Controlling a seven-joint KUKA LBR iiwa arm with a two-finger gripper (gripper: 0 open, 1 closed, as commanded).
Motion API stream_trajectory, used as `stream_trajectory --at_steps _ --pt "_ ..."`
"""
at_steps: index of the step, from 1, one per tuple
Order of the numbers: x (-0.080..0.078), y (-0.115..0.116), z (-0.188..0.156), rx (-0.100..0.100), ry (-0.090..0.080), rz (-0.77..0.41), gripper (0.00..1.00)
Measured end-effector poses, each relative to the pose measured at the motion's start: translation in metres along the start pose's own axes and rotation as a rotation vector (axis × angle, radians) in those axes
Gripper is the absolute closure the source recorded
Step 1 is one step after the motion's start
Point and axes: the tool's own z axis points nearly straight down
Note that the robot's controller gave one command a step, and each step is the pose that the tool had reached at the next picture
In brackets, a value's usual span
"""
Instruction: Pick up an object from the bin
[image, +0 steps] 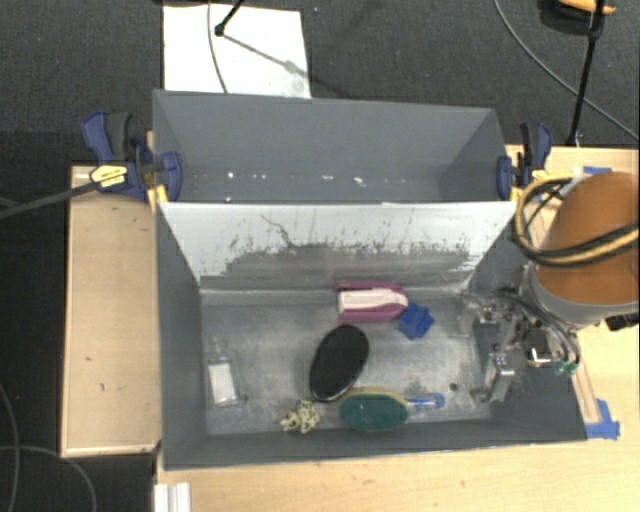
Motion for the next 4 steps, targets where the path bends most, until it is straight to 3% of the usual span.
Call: stream_trajectory --at_steps 1,2,3,4 --pt "-0.001 0.099 0.125 0.0 -0.014 -0.233 0.0" --pt "0.003 0.061 0.093 0.001 -0.011 -0.073 0.0" --pt "-0.017 0.13 0.089 0.001 -0.011 -0.525 0.0" --pt "0.001 0.105 0.122 0.005 -0.02 -0.615 0.0"
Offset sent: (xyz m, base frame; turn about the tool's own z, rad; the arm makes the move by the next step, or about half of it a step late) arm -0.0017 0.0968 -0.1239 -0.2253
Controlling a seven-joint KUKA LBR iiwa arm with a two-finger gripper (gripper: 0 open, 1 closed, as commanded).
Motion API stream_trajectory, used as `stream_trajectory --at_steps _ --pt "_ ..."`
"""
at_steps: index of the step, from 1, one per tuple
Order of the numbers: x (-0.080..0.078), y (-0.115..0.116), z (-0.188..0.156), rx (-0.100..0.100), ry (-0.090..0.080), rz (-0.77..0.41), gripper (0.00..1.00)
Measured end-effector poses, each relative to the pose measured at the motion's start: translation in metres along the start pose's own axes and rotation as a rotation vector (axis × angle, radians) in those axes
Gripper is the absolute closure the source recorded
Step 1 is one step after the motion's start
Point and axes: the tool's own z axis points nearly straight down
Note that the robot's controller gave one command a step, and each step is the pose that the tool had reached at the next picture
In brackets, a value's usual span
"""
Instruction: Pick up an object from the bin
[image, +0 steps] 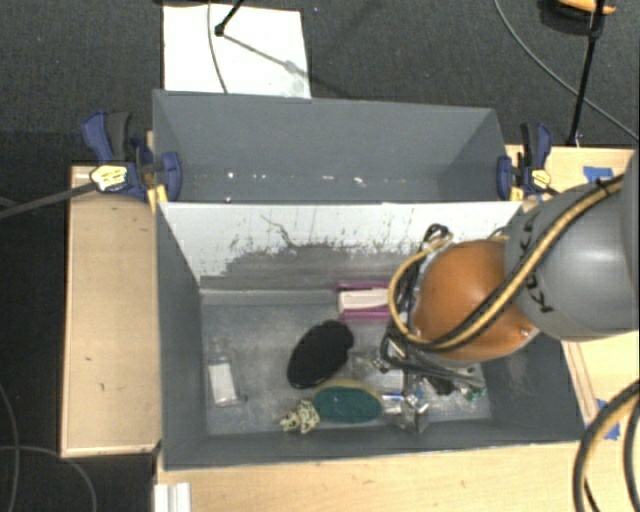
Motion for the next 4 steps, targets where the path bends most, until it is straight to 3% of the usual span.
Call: stream_trajectory --at_steps 1,2,4 --pt "0.024 -0.034 -0.001 0.0 0.0 0.193 0.0" --pt "0.026 -0.032 0.001 -0.004 0.008 0.189 1.0" --pt "0.022 -0.035 -0.117 -0.002 0.007 0.195 1.0"
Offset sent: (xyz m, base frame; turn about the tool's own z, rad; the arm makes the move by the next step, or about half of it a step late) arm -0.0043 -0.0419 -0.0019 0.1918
